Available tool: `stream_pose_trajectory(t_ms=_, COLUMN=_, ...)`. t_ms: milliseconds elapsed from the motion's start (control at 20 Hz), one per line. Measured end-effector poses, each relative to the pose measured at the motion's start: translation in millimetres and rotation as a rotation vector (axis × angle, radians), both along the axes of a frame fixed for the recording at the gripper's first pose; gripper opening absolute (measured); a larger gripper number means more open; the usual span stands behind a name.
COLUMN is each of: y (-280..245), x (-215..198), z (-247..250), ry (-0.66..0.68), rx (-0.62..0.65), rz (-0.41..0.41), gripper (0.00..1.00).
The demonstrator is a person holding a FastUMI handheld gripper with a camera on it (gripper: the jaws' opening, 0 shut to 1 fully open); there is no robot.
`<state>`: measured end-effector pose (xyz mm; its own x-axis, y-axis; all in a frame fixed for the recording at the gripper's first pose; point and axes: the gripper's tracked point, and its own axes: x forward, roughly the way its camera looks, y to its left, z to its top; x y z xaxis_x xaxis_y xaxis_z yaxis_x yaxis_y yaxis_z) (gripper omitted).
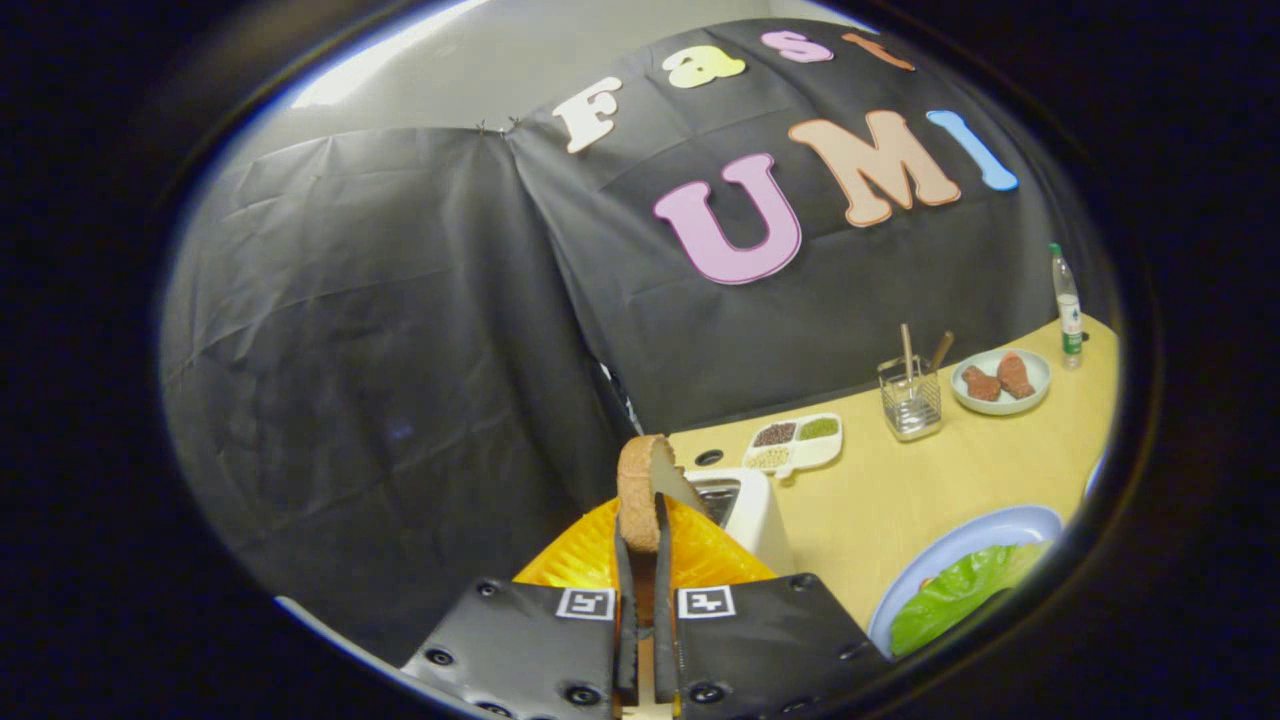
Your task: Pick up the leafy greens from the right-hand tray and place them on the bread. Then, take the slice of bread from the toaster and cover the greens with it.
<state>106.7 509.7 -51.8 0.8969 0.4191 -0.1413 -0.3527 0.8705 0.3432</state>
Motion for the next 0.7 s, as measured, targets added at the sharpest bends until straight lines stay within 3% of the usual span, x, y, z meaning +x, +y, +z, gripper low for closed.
stream_pose_trajectory(t_ms=700, y=-49.8, x=-49.2, z=107.1, ry=-0.121, rx=0.171, rz=0.075, gripper=0.09)
